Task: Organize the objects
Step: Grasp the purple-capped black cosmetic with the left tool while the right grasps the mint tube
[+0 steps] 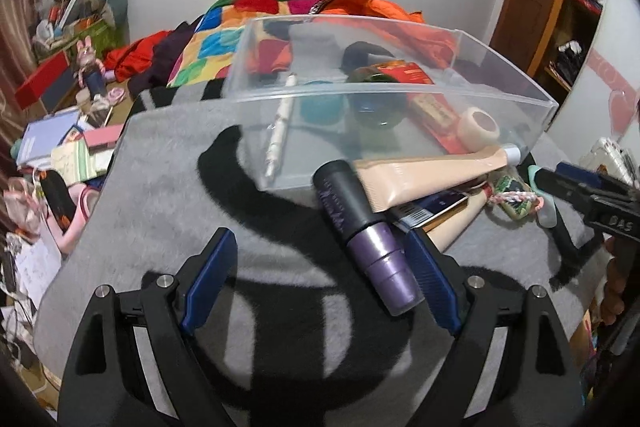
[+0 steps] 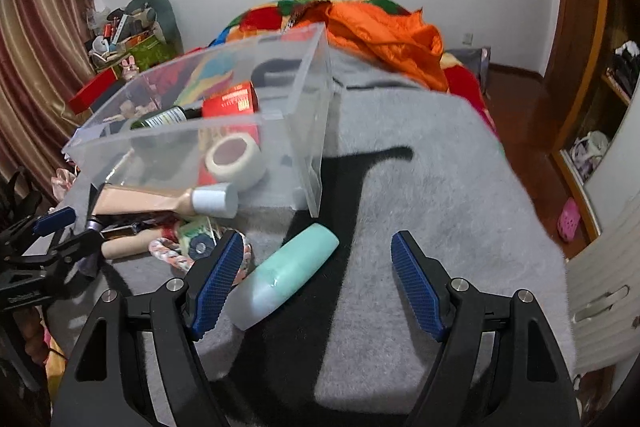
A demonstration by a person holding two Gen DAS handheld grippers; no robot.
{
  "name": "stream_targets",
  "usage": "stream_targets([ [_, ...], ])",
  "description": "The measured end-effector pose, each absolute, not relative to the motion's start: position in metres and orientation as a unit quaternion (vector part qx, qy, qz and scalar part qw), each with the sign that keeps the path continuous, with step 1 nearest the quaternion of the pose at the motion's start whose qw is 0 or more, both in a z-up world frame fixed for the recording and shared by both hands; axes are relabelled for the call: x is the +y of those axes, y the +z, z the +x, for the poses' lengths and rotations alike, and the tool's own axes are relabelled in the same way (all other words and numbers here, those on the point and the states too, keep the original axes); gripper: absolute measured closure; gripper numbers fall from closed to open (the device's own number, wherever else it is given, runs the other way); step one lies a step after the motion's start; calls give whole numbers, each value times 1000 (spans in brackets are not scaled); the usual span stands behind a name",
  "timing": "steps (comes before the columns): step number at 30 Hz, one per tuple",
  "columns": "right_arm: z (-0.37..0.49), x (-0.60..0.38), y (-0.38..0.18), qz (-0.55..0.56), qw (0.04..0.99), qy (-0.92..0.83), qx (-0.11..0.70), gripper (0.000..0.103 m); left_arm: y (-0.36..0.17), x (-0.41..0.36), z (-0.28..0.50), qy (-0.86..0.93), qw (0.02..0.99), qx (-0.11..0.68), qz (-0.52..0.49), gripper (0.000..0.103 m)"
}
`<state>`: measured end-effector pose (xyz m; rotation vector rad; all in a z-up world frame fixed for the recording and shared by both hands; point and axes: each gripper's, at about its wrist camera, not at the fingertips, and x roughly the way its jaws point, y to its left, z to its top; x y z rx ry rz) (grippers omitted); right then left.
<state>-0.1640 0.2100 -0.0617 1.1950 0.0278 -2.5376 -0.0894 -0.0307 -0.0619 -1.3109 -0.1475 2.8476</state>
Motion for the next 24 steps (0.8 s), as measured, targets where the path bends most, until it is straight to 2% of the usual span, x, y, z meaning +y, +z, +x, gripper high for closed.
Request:
stream_targets([
  [6,-166,214,-72,424,160,-891,5,32,-62,-47,-82,905,-18,-51,-421,21],
  [13,-156,217,-73,417,150,-896,25,50,-60,-48,-92,905,-8,-54,-421,26],
  [15,-155,215,-73,415,151,-897,28,55,-60,-42,-99,905,-6,-44,-423,35],
  [18,-155,212,-73,411,151,-898,35,67,-61,-37,-106,904,-2,-38,-426,47],
  [20,-153,210,-73,408,157,-899,37,79,-63,-36,-111,902,4,-43,-430,53],
  [22,-152,209,-73,406,159,-899,39,81,-64,-36,-113,903,3,-47,-427,58],
  [24,-149,209,-72,402,159,-901,42,81,-64,-35,-112,904,9,-52,-424,73],
])
